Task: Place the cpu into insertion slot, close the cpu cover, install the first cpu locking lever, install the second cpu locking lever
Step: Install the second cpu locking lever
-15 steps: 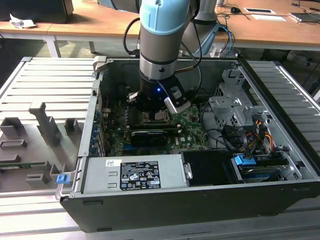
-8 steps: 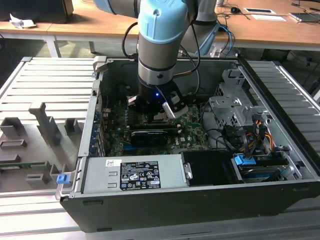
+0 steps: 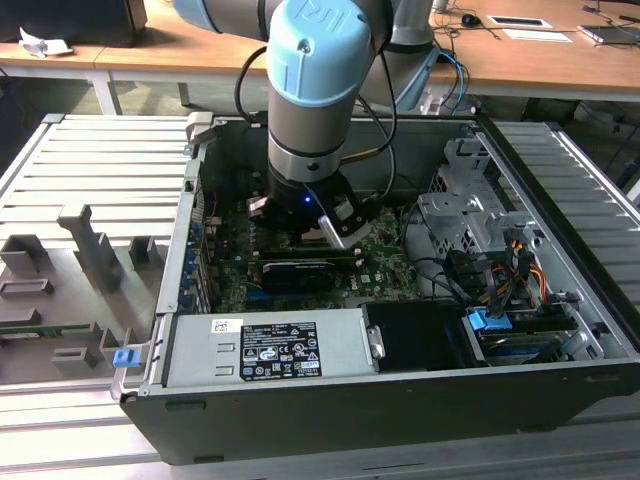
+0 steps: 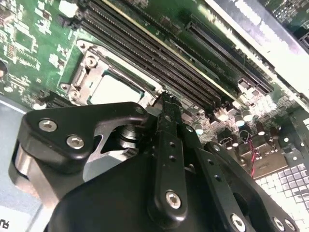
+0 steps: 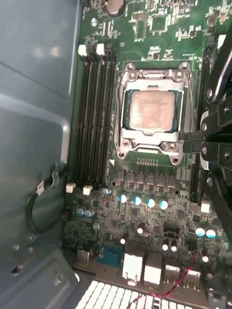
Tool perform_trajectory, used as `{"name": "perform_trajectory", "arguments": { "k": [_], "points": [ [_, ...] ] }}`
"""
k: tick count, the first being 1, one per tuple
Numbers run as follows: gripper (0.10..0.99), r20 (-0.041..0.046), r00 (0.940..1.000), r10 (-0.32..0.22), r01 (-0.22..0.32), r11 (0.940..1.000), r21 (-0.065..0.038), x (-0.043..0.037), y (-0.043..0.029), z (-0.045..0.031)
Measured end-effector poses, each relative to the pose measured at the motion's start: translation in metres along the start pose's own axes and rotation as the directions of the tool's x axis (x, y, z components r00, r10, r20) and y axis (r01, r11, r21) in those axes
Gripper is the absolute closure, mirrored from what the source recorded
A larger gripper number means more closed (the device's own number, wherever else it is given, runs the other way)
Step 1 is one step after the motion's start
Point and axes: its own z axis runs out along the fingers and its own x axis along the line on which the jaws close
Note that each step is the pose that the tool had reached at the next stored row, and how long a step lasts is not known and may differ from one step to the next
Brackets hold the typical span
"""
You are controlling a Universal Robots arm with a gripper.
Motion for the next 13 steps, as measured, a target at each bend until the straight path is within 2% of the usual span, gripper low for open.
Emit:
{"name": "perform_trajectory", "arguments": {
  "k": [1, 2, 4, 9, 11, 13],
  "points": [
    [0.980, -0.0008, 1.0000, -0.008, 0.008, 0.9999, -0.013, 0.0012, -0.0007, 0.0011],
    [0.980, -0.0014, 0.9999, -0.014, 0.014, 0.9997, -0.022, 0.0016, -0.0013, 0.0017],
    [0.980, -0.0026, 0.9997, -0.023, 0.023, 0.9992, -0.034, 0.0027, -0.0033, 0.0036],
    [0.980, -0.0021, 0.9997, -0.023, 0.023, 0.9990, -0.038, 0.0036, -0.0085, 0.0113],
    [0.980, -0.0015, 0.9997, -0.024, 0.024, 0.9987, -0.045, 0.0040, -0.0115, 0.0125],
    [0.980, -0.0003, 0.9997, -0.026, 0.026, 0.9980, -0.057, 0.0052, -0.0155, 0.0124]
  ]
}}
